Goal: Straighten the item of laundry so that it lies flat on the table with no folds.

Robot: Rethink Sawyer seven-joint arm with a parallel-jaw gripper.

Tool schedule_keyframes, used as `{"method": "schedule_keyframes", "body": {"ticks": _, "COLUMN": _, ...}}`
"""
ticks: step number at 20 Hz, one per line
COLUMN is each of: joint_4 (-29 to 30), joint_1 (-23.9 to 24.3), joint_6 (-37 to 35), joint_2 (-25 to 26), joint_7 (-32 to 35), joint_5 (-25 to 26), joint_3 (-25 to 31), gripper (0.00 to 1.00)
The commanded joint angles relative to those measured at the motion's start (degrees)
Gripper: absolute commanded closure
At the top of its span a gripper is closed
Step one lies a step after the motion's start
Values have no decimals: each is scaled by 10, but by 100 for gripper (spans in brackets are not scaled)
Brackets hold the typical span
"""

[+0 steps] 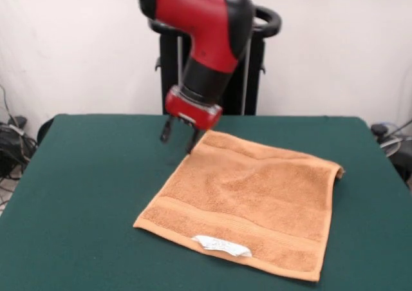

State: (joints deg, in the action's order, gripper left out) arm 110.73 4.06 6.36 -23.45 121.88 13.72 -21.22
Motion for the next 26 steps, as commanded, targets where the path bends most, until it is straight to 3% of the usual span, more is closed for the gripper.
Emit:
{"method": "schedule_keyframes", "body": {"ticks": 1, "joint_4": 49, "joint_1": 23, "joint_6": 7, "joint_2": -3, "joint_7": 21, "joint_5": 72, "joint_3": 65, "gripper": 0}}
{"method": "schedule_keyframes", "body": {"ticks": 6, "joint_4": 20, "joint_1": 4, "joint_6": 40, "joint_2": 42, "joint_7": 66, "joint_5": 46, "joint_3": 93, "gripper": 0}}
{"method": "schedule_keyframes", "body": {"ticks": 13, "joint_4": 43, "joint_1": 31, "joint_6": 28, "joint_2": -1, "joint_7": 101, "joint_5": 16, "joint_3": 192, "gripper": 0}}
{"method": "schedule_keyframes", "body": {"ticks": 16, "joint_4": 31, "joint_1": 31, "joint_6": 62, "joint_2": 13, "joint_7": 119, "joint_5": 1, "joint_3": 211, "gripper": 0}}
{"method": "schedule_keyframes", "body": {"ticks": 20, "joint_4": 1, "joint_1": 11, "joint_6": 90, "joint_2": 42, "joint_7": 121, "joint_5": -22, "joint_3": 202, "gripper": 0}}
{"method": "schedule_keyframes", "body": {"ticks": 26, "joint_4": -54, "joint_1": -78, "joint_6": 66, "joint_2": 107, "joint_7": 96, "joint_5": -98, "joint_3": 120, "gripper": 0}}
